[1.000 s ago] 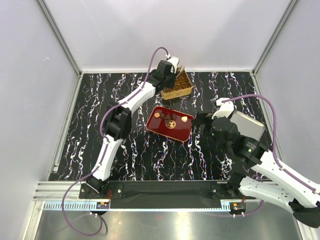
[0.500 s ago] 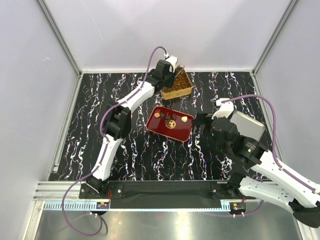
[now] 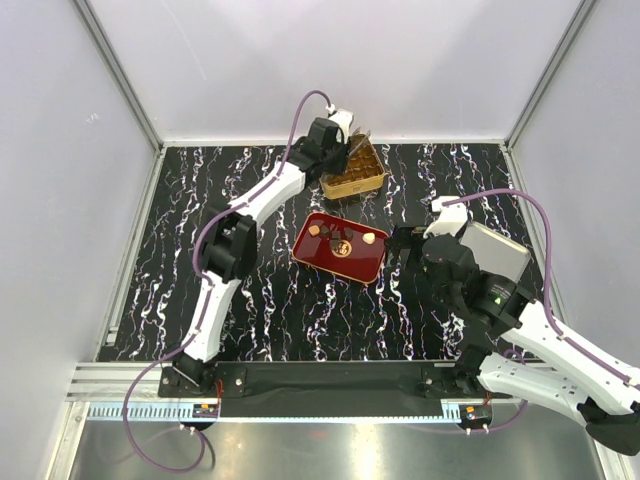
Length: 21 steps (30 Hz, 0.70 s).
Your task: Pack the chocolate
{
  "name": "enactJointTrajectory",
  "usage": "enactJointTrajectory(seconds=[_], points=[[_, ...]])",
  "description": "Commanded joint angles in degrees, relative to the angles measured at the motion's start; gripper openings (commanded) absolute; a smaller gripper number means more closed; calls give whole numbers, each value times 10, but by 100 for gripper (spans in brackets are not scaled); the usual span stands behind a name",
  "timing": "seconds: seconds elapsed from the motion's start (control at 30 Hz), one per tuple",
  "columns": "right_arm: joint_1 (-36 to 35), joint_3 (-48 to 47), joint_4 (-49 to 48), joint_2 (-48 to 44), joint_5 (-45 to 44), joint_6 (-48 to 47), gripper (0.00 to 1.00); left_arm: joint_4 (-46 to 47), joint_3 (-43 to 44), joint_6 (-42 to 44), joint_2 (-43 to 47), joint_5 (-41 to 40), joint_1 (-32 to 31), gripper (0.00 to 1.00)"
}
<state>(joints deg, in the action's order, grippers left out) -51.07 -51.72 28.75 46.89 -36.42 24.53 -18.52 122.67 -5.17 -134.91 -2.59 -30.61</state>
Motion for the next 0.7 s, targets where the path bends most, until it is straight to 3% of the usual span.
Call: enactJointTrajectory(seconds=[0.0,0.27,0.47,0.67], points=[[-4,-22,-3,-10,-14,0,100,40,-19,-12,136,13,3,42],[-4,-41,67,-42,21,33,100,-71,-88,-54,271,2,3,41],[-4,-55,110,-71,30,41,100,-157,-208,-87,377,12,-14,39],[-4,-72,162,-88,55,63,100,-221,-342,-99,469,-64,-114,39]])
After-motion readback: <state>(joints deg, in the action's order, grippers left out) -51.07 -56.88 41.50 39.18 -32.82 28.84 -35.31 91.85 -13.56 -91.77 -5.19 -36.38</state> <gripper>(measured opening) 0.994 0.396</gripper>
